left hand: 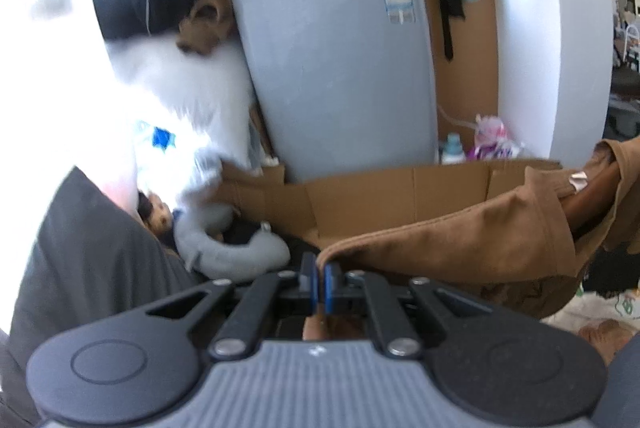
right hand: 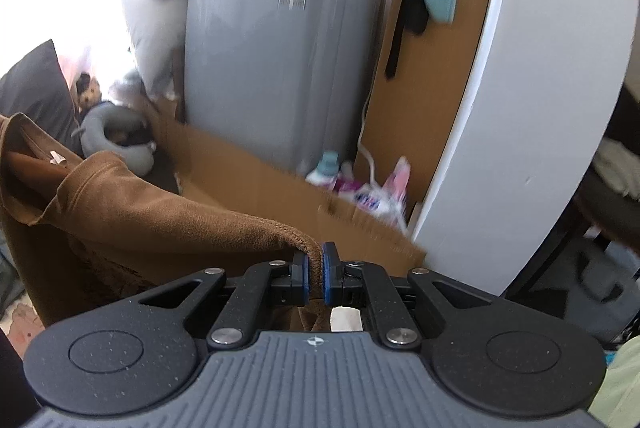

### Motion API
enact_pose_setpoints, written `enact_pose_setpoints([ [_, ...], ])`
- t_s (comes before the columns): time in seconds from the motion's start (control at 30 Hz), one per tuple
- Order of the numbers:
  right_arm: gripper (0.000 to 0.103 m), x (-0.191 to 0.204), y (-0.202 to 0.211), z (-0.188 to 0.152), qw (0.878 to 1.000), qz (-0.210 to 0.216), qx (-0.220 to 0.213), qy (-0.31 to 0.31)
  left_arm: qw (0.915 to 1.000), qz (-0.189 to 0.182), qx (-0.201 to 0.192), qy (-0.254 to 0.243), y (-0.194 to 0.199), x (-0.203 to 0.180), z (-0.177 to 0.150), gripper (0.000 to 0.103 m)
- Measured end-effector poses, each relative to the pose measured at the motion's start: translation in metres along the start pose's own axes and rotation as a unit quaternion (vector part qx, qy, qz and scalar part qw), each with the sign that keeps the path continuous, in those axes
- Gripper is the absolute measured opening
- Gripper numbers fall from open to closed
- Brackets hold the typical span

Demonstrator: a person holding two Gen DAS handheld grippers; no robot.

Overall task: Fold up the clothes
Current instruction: 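Lift the t-shirt off the sheet with both tools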

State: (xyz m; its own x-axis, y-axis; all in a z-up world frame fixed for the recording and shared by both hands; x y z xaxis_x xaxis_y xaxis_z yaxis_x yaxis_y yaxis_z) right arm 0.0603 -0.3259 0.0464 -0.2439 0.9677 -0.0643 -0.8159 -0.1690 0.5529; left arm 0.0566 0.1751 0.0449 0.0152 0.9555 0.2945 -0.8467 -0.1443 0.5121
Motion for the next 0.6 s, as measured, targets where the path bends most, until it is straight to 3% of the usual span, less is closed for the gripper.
enact_pose_setpoints([
  [0.6,0.005,-0.003,0.144,0.066,0.994,-0.044,-0.1,0.031,0.9905,0.017,-0.136,0.007,0.128,0.025,0.066,0.004],
])
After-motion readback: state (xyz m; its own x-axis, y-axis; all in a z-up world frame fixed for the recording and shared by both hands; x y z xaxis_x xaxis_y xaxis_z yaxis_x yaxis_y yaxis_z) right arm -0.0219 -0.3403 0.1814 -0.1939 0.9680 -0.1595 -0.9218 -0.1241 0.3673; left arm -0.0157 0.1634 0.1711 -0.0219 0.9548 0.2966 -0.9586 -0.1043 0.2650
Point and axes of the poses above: each gripper's, at about its wrist camera, not at the fingertips, and y roughly against the way its jaws point, x to its left, z to its top, the point moved 2 cm from there along -y, roughly the way its jaws point, and after that the axes turned 8 degrees about z, right-handed, at the moved point
